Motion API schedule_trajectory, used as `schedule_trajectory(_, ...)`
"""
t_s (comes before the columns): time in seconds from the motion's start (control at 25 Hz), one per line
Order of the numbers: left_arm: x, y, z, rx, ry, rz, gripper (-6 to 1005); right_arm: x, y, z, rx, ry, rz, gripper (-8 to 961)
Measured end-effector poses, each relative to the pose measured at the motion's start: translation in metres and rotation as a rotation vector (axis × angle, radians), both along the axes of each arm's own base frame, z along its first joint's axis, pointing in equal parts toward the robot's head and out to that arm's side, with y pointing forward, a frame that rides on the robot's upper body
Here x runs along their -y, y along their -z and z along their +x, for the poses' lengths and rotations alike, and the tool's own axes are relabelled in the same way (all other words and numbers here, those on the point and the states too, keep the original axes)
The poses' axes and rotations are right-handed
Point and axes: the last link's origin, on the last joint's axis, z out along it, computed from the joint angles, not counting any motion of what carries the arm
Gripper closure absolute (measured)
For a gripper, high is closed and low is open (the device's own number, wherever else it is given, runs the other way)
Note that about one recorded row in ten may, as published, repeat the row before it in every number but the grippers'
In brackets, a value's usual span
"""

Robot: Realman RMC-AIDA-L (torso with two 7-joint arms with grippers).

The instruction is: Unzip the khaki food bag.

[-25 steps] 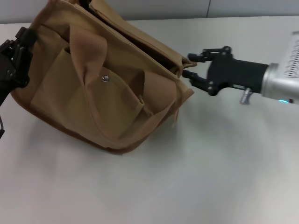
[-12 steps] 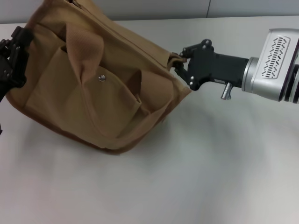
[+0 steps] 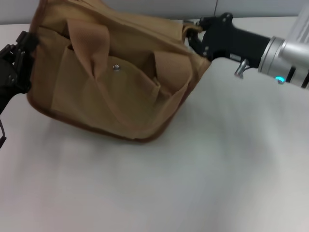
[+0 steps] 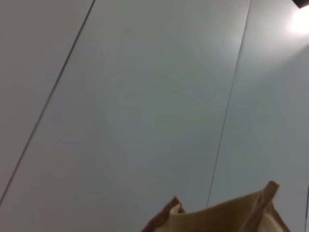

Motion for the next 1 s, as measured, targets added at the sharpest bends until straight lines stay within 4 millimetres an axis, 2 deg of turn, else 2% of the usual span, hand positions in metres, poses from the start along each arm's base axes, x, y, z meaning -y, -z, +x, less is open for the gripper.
schedule_trajectory(0.44, 0.004, 0.012, 0.000, 0.010, -0.005, -0.079, 865, -0.015, -0.016, -0.018, -0.140, 0.079, -0.055, 886)
schedule_trajectory(0.84, 0.007, 0.028, -0.012, 0.019, -0.102, -0.179, 851, -0.016, -0.021, -0.014, -0.168, 0.136, -0.076, 882)
schedule_trajectory(0.92, 0.014, 0.024, -0.015, 0.058, -0.101, -0.196, 848, -0.015, -0.025, -0.011, -0.211, 0.180, -0.103, 808)
schedule_trajectory(1.0, 0.014, 0.024, -0.015, 0.058, -0.101, -0.196, 773, -0.014, -0.028, -0.009, -0.232, 0.193, -0.114, 734)
